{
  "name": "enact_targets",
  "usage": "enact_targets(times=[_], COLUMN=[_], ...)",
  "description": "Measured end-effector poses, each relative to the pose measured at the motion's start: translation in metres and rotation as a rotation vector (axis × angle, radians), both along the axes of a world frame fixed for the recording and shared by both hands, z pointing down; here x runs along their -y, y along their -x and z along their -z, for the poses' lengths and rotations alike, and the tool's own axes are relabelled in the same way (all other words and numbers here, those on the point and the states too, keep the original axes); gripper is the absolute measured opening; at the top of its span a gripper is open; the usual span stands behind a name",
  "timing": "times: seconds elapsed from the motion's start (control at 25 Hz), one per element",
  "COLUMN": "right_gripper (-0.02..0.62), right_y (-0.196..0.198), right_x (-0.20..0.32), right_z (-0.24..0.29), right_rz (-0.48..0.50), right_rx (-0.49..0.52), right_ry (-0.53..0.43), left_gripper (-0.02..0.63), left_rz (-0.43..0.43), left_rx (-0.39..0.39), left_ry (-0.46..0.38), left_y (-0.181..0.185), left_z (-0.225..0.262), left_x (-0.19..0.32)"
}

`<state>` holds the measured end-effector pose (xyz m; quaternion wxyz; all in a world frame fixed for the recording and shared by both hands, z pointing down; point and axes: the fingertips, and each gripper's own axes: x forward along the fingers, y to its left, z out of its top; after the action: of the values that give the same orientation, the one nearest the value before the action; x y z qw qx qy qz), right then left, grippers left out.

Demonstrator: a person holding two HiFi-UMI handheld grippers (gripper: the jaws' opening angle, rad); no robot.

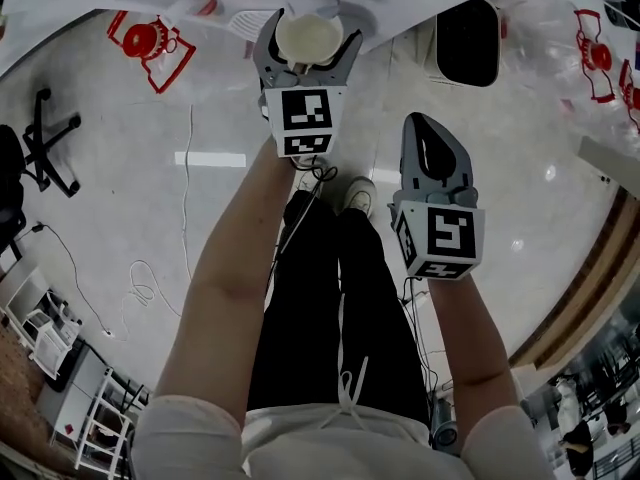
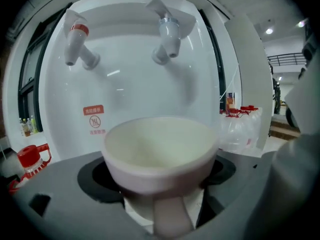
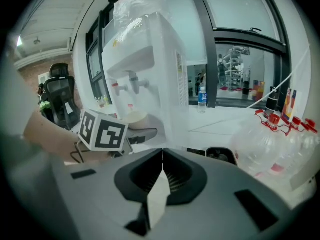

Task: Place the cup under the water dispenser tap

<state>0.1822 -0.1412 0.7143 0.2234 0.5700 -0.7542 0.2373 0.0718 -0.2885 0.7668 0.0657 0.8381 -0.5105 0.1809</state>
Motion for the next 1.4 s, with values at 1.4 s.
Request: enact_targets(times=[1.4], right_gripper=[0.026], right_y=[0.013], right_x=[-0.024], right_z=[0.012], right_rz=[-0.031], right_rx=[0.023], right_ry=[0.076], left_gripper=[0.471], left_rz=[0.109], left_rx=[-0.074], left_ry=[0.043], left_y=[0.029], left_z=[0.049], left_x=[-0.085])
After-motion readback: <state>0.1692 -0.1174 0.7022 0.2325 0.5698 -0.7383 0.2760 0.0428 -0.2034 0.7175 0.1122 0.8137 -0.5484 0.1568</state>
